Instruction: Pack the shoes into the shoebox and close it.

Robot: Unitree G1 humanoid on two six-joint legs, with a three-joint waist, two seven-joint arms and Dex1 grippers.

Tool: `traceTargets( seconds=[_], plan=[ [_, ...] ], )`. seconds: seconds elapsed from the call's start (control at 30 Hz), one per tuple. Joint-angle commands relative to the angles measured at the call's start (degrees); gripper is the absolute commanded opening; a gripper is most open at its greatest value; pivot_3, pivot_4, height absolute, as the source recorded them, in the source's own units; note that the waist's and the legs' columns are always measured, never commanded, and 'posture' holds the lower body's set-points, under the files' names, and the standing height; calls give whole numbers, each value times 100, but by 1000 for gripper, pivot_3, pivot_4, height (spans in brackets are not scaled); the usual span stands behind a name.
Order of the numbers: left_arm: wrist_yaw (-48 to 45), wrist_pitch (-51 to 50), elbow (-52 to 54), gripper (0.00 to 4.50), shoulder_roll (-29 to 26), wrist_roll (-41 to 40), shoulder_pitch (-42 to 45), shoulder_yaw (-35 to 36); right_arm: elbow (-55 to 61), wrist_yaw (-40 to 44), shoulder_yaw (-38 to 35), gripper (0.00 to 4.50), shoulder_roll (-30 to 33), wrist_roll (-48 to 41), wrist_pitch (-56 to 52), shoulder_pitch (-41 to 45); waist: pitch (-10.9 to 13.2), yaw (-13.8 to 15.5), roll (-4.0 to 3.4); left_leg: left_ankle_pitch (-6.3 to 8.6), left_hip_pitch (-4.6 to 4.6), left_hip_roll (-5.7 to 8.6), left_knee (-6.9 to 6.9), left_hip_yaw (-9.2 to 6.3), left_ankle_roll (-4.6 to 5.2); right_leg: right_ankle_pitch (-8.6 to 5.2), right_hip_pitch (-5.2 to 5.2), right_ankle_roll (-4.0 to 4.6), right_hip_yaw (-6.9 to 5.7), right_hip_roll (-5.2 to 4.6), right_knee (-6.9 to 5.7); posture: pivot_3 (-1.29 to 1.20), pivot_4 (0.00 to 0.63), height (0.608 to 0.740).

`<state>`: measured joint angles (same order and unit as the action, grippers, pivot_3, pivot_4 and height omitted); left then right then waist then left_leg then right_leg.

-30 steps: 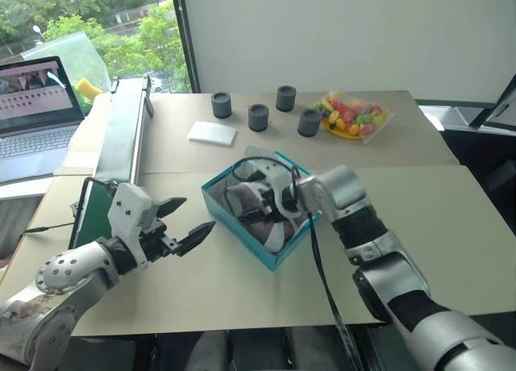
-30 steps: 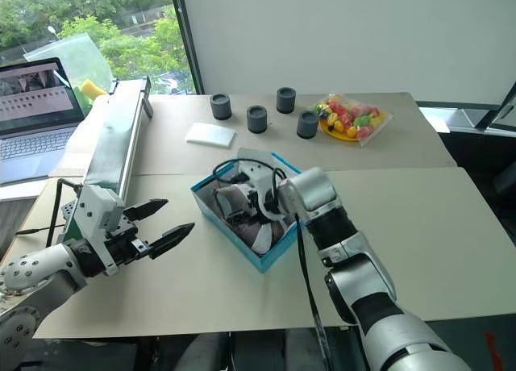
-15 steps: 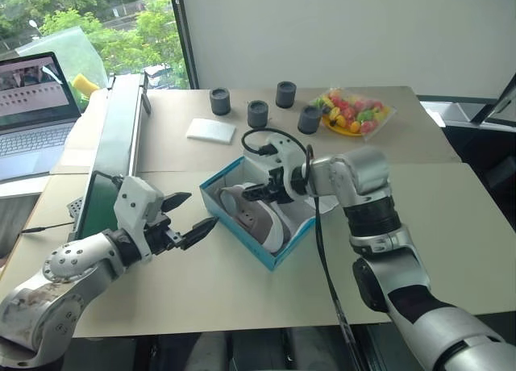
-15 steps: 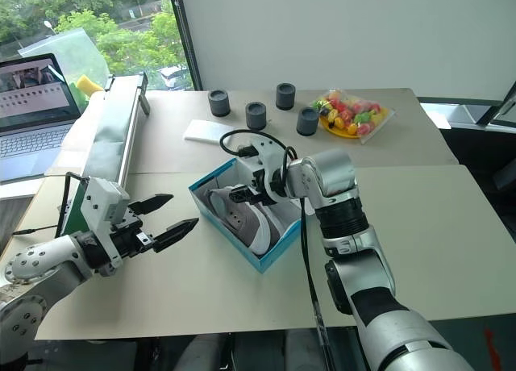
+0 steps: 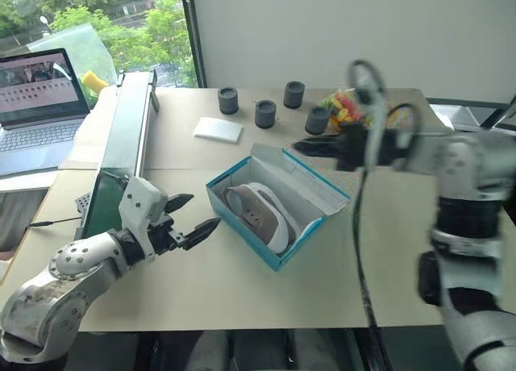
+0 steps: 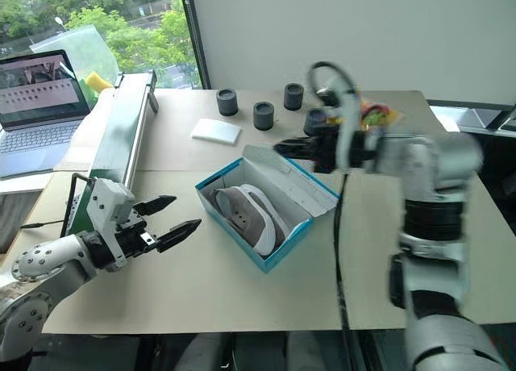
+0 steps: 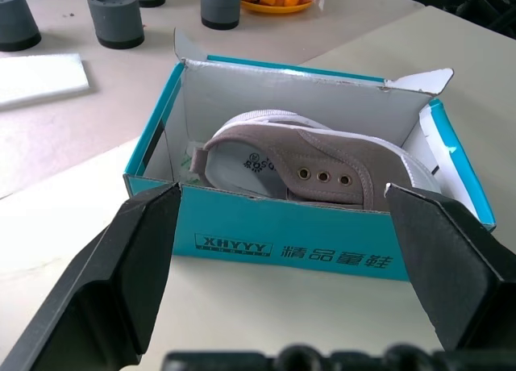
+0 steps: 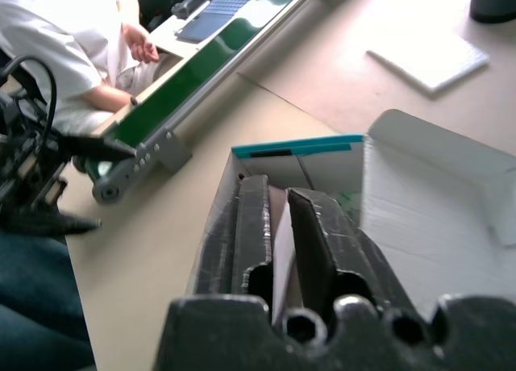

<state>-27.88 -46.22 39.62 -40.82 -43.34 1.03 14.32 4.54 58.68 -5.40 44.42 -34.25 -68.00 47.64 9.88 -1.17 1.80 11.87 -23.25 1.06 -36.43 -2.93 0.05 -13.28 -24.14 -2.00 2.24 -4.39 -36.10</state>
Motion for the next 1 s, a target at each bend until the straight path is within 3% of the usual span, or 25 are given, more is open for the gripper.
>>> traceTargets(
  seconds=[0.03, 0.13, 0.27, 0.5, 0.67, 0.8, 1.0],
  plan=[
    [-110, 149, 17, 4298, -5, 13, 118, -27, 439, 1362, 447, 294, 1067, 259, 1317, -808, 0, -5, -1, 0, 0, -1, -1, 1, 0, 0, -1, 0, 1, 0, -2, 0, 150, 740],
    [-165, 151, -24, 4298, -5, 32, 169, -65, 797, 1748, 739, 294, 1549, 406, 1815, -1360, 4, -90, -7, 0, 7, -5, -2, 16, 0, 0, -3, 1, 14, 3, -9, 0, 150, 740],
    [-211, 143, -54, 4298, -7, 47, 235, -115, 1145, 1246, 1586, 294, 1540, 1263, 2346, -1849, 3, -136, -6, 0, 14, -14, -16, 20, 0, 0, 4, 1, 18, 9, -13, 0, 150, 740],
    [-225, 71, -75, 4298, -55, -6, 351, -49, 515, -684, 2316, 294, 483, 2773, 2691, -1887, 3, -63, -4, -1, -2, -4, -43, 12, -1, 8, 3, -10, 20, 3, -15, 0, 150, 740],
    [-235, 19, -64, 4298, -95, -52, 369, 8, 100, -1841, 2336, 294, -309, 3426, 2855, -1716, 3, -1, -4, 0, -8, -3, -42, 10, -2, 9, -4, -8, 21, 0, -15, 0, 150, 740],
    [-224, -21, -51, 4298, -117, -79, 390, 18, 377, -2076, 2143, 294, -893, 3274, 2744, -1729, 3, 3, -5, 0, -6, -3, -40, 8, -2, 11, -3, -6, 21, 1, -17, 0, 150, 740],
    [-237, -58, -98, 4298, -183, -90, 440, 70, 1563, -1364, 1766, 294, -1323, 2000, 1874, -1907, 3, 2, -5, 0, -5, -5, -41, -1, -1, 11, -1, -7, 18, 3, -20, 0, 150, 740]
  ],
)
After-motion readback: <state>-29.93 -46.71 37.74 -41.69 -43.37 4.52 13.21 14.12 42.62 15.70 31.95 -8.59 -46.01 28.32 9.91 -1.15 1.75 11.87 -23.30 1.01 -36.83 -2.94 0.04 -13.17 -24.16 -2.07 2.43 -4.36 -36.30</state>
